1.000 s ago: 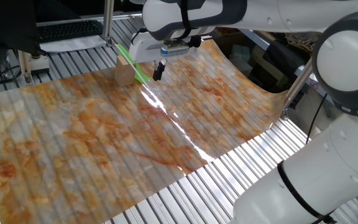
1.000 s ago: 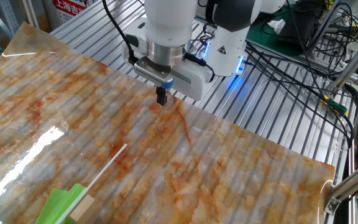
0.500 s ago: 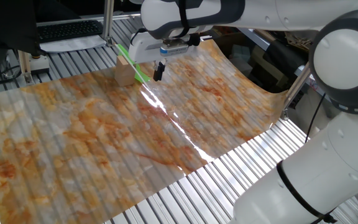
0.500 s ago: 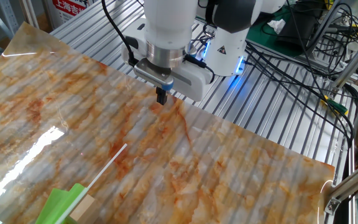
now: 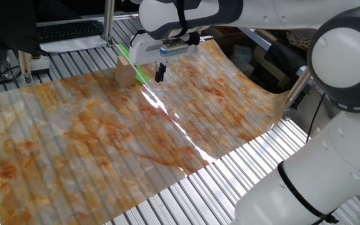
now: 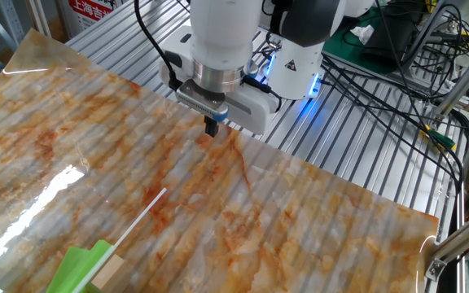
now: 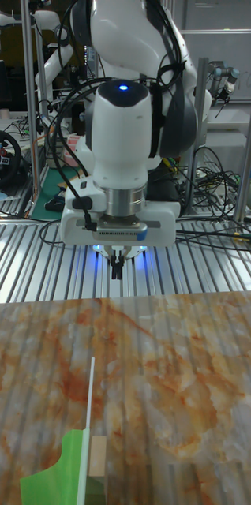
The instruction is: Wave the flag
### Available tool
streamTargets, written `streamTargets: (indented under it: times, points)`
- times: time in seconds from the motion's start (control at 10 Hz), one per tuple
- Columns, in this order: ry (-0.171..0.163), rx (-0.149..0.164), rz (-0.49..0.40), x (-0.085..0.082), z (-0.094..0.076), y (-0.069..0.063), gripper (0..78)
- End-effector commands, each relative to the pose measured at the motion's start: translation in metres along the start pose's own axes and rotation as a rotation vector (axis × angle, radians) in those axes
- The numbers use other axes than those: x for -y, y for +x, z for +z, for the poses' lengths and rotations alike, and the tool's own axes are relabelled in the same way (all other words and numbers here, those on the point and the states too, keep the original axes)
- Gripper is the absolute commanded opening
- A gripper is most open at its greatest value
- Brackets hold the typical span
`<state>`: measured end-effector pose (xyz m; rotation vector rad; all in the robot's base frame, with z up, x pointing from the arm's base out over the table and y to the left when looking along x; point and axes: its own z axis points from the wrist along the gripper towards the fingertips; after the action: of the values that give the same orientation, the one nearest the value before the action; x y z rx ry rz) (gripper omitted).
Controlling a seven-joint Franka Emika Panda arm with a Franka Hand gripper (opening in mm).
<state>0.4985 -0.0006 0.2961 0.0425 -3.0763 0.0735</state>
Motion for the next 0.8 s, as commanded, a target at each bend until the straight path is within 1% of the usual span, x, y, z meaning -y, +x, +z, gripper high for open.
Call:
streamTargets:
  times: [0.1,0.4,0.7,0.8]
  points:
    - [-0.004,0.0,0.005,0.002,0.0,-0.002,0.0]
    - [-0.005,0.001,-0.009,0.01,0.011,-0.007,0.0]
    - [-0.008,0.001,-0.013,0.01,0.019,-0.012,0.0]
    - [-0.017,0.003,-0.012,0.008,0.022,-0.015,0.0]
